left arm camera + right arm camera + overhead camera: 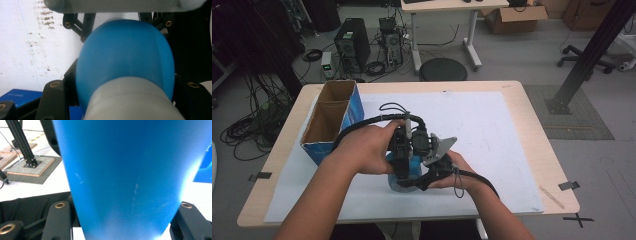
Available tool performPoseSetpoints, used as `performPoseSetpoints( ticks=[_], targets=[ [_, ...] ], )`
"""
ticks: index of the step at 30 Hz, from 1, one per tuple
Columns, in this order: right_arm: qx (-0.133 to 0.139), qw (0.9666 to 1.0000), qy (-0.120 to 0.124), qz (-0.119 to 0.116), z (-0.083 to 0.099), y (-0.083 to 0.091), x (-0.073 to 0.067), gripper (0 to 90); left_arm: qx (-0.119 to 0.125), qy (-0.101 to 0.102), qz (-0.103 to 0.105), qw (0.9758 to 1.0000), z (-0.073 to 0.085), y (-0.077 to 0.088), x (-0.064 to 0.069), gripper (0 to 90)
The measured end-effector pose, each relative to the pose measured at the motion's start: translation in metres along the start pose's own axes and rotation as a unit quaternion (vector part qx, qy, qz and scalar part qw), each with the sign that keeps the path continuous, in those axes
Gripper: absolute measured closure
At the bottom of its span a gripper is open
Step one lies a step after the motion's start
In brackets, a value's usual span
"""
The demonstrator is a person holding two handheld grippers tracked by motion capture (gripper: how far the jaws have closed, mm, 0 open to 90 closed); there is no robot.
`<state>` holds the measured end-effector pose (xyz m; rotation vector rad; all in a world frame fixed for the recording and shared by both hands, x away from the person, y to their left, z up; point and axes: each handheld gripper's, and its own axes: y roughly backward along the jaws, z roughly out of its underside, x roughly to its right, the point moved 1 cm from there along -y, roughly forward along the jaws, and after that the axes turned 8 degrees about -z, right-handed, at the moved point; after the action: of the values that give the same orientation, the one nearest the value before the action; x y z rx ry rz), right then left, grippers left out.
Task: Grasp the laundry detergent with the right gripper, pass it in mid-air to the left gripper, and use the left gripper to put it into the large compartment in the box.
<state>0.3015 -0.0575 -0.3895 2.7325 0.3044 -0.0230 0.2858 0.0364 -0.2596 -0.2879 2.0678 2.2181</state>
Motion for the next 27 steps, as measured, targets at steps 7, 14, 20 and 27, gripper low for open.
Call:
performPoseSetpoints(
  ticks=[7, 14, 20, 27],
  targets=[
    [0.016, 0.9997, -0.018, 0.000, -0.004, 0.004, 0.001, 29.0, 0.002, -0.002, -0.001, 1.0000, -0.003, 0.007, -0.003, 38.9],
    [0.040, 0.9986, -0.034, 0.004, -0.001, 0.015, 0.001, 16.4, -0.007, 0.007, 0.004, 0.9999, -0.003, 0.014, -0.005, 38.9],
    [0.051, 0.9968, -0.062, 0.004, -0.002, 0.028, 0.003, 3.2, -0.007, 0.026, 0.011, 0.9996, 0.000, 0.022, -0.010, 38.9],
    [0.061, 0.9958, -0.068, -0.004, -0.006, 0.042, 0.003, 0.1, -0.005, 0.040, 0.014, 0.9991, 0.003, 0.033, -0.014, 38.9]
  ],
)
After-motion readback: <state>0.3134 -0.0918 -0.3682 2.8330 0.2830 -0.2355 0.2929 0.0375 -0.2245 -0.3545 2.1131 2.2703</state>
